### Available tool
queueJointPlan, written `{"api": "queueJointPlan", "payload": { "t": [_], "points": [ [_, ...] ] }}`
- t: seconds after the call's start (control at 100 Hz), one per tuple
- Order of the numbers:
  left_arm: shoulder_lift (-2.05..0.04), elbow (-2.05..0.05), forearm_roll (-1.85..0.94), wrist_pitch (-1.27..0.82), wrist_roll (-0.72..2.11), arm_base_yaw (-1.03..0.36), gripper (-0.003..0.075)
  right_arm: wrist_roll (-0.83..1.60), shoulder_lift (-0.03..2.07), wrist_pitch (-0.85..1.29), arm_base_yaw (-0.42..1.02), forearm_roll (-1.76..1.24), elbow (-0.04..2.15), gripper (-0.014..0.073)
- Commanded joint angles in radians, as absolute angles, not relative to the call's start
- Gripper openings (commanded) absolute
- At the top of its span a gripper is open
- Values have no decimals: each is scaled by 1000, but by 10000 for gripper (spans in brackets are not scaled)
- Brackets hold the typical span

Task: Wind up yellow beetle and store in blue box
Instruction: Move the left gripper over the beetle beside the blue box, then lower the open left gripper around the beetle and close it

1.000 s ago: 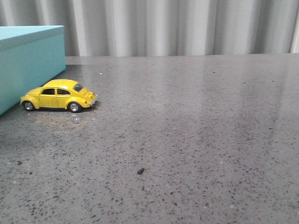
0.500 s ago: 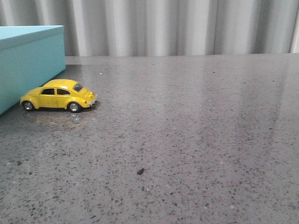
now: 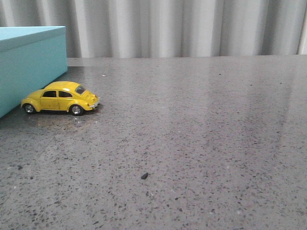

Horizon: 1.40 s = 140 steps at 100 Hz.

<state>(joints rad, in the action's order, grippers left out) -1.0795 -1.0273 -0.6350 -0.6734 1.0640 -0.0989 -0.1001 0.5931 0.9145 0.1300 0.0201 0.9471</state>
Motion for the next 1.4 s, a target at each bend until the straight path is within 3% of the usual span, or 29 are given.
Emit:
{"api": "queueJointPlan", "payload": {
  "t": [0.0,0.43,0.68,1.39],
  "points": [
    [-1086,-1066,-671,-623,1116,-140,473,-93,595,846,130,25,970,-41],
    [-1227,-1218,-456,-661,1116,-363,474,-93,595,837,130,25,970,-41],
    [-1311,-1283,-206,-889,1120,-462,473,-93,595,826,130,25,970,-41],
    [-1523,-1283,-137,-907,1117,-478,472,-93,595,805,130,25,970,-41]
  ]
}}
